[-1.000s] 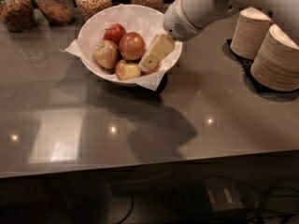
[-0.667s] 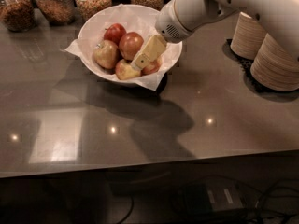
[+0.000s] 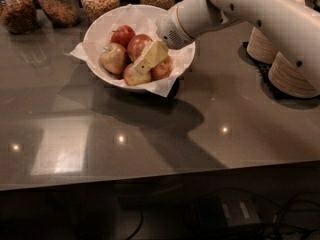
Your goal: Pick apple from white bowl
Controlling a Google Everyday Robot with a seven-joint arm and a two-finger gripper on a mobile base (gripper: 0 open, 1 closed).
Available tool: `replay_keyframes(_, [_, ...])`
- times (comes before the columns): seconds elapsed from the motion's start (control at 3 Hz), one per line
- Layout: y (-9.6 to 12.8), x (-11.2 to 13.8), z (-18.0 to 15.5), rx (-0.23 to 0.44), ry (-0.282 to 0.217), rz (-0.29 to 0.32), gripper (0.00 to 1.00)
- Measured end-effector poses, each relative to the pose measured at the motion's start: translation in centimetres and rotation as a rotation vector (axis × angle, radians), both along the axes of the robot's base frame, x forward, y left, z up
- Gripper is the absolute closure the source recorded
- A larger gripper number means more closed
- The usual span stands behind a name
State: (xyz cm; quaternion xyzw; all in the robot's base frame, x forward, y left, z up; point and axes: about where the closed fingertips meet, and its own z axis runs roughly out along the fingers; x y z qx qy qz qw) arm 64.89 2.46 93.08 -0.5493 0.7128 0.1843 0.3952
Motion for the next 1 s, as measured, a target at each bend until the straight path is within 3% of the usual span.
replay_keyframes(1.0, [1.8,0.8,-1.7,0.049,0.008,0.048,0.00])
